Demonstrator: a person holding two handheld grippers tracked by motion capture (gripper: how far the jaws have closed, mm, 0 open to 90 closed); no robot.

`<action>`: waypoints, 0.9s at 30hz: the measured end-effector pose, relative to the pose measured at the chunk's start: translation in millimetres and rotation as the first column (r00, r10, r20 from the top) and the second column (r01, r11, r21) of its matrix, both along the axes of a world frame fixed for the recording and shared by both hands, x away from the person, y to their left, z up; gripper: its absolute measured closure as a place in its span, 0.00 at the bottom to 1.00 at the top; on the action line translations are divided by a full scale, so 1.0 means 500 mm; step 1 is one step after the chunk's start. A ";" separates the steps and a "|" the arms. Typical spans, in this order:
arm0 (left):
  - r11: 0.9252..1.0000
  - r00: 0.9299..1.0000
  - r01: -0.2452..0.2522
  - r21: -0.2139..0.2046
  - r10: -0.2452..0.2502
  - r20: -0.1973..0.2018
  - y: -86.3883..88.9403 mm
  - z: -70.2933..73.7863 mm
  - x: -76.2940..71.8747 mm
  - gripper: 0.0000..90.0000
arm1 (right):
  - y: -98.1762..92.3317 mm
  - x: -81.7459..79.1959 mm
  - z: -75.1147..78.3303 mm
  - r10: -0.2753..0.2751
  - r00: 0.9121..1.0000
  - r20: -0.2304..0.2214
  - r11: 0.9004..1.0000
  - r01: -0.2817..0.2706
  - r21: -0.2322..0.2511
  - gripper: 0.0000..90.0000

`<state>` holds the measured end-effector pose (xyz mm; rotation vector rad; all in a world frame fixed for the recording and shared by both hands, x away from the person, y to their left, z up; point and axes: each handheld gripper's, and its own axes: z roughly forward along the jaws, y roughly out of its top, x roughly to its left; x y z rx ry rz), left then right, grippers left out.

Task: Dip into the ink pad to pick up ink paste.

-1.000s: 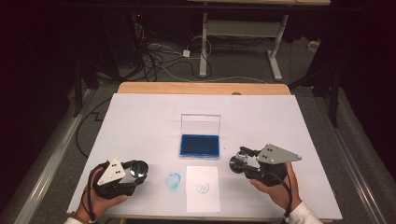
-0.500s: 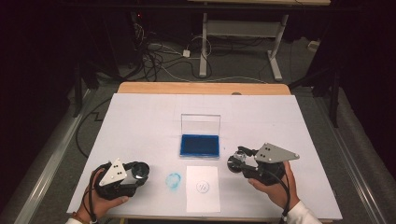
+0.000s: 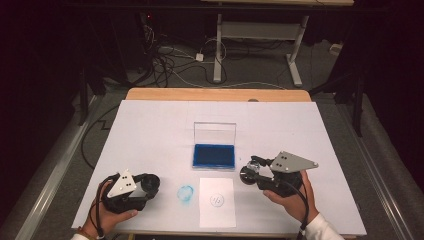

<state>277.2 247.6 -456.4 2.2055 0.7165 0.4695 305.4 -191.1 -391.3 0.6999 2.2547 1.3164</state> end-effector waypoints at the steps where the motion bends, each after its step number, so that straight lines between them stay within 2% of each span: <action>1: 1.000 1.000 0.003 0.003 -0.003 0.002 -0.001 0.000 -0.001 0.40 | 0.004 0.001 0.003 0.003 1.000 0.002 1.000 -0.003 0.002 0.63; 4: 1.000 1.000 0.007 0.007 -0.007 -0.001 -0.002 0.000 -0.003 0.40 | 0.021 0.009 0.013 0.018 1.000 0.004 1.000 -0.018 0.014 0.63; 8: 1.000 1.000 0.006 0.004 -0.006 -0.001 0.000 0.002 -0.004 0.40 | 0.053 0.025 0.025 0.043 0.999 0.017 0.999 -0.043 0.007 0.63; 15: 1.000 1.000 0.008 0.006 -0.008 -0.009 -0.001 0.000 -0.003 0.40 | 0.122 0.072 0.036 0.074 0.997 0.003 0.997 -0.074 -0.002 0.63; 21: 1.000 1.000 0.005 -0.003 -0.006 -0.011 0.001 0.000 -0.003 0.40 | 0.187 0.111 0.019 0.092 0.996 -0.009 0.995 -0.092 -0.046 0.63; 27: 1.000 1.000 0.000 -0.016 0.000 -0.010 0.004 0.001 -0.002 0.40 | 0.220 0.154 -0.007 0.081 0.995 -0.050 0.994 -0.084 -0.075 0.63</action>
